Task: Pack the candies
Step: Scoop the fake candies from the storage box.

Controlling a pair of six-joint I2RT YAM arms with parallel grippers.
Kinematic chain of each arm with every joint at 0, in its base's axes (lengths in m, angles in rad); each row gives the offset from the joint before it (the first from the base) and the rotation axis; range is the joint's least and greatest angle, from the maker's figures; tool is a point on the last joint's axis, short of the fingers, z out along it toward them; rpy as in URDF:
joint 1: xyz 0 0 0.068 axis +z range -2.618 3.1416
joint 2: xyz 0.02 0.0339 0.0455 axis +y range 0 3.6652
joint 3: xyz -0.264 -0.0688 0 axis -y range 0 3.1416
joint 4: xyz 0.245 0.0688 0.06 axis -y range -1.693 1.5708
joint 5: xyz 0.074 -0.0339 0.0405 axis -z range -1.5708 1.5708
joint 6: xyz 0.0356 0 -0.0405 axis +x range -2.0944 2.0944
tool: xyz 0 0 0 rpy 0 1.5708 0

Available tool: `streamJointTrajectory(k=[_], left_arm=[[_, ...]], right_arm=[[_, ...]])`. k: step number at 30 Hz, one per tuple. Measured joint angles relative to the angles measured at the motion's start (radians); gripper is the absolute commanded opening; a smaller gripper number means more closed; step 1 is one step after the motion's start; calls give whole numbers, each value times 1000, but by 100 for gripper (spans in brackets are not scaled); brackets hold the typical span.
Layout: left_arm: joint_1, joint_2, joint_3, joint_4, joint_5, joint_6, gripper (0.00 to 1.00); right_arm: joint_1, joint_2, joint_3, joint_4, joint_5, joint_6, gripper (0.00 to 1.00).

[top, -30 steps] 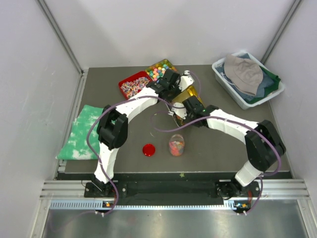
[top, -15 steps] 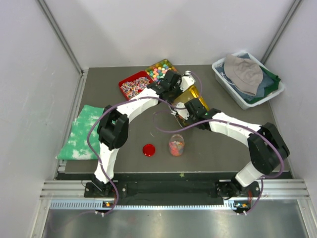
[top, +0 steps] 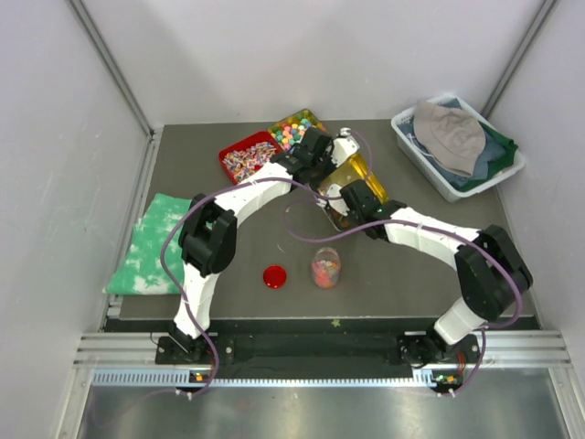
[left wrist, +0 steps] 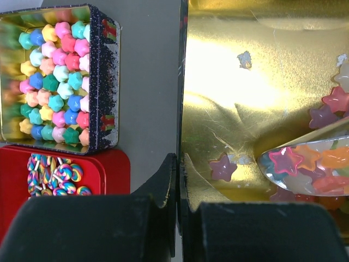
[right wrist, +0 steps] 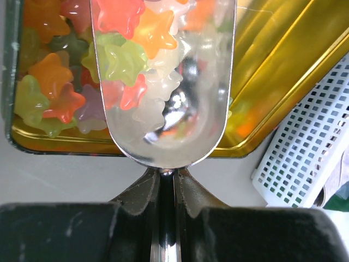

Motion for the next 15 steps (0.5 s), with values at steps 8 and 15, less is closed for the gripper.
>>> streamJointTrajectory(k=[8,15], left_arm=[[3,-7,-18,1,0,0,0],[3,-10,-38,3,-1,-9,0]], right_arm=[[-14,6,0,21,13,3,0],[-40,2,0,22,-55,35,0]])
